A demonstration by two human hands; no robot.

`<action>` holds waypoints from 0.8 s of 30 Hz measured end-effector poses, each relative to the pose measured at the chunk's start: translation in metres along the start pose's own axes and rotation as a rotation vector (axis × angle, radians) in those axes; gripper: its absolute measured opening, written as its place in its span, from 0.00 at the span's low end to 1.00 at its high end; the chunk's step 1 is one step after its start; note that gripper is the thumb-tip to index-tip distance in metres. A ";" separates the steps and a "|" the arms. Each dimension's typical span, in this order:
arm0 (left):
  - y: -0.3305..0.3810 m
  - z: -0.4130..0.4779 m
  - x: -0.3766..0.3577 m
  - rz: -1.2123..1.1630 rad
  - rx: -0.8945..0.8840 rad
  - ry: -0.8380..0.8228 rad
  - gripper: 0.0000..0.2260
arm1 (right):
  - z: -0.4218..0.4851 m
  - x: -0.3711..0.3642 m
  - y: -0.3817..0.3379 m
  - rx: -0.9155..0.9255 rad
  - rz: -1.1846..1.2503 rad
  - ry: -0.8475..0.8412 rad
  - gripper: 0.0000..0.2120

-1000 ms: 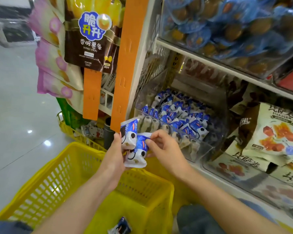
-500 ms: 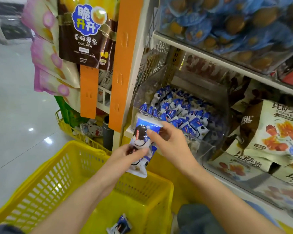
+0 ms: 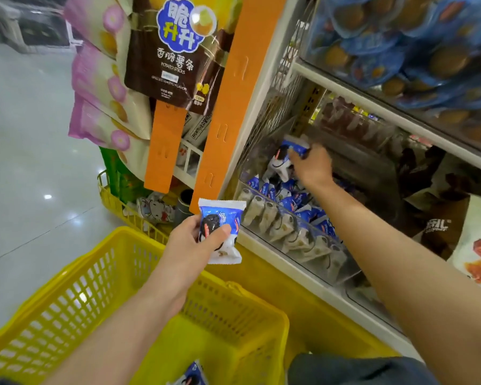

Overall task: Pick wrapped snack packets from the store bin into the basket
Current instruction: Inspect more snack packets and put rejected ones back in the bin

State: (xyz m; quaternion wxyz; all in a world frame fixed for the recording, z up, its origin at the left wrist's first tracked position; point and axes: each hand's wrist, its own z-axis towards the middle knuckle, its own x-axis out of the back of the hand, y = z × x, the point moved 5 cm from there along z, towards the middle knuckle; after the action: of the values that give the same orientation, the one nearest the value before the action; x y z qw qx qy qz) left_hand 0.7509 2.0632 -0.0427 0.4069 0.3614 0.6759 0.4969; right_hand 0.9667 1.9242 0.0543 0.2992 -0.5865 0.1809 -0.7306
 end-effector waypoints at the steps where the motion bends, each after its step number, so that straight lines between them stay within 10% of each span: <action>1: 0.002 0.001 0.000 -0.005 -0.005 0.001 0.10 | 0.004 -0.009 0.001 0.002 -0.045 -0.046 0.15; 14: 0.007 0.001 -0.004 -0.086 -0.016 0.000 0.08 | 0.020 -0.046 0.014 -0.111 -0.129 -0.456 0.15; 24: 0.010 0.003 -0.006 -0.061 -0.001 -0.002 0.11 | 0.011 -0.048 0.006 -0.102 0.146 -0.349 0.13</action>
State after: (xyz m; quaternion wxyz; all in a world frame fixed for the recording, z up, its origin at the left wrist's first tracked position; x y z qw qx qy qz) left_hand 0.7571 2.0614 -0.0321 0.4226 0.3411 0.6860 0.4843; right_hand 0.9846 1.9516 0.0177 0.3481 -0.7041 0.2048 -0.5841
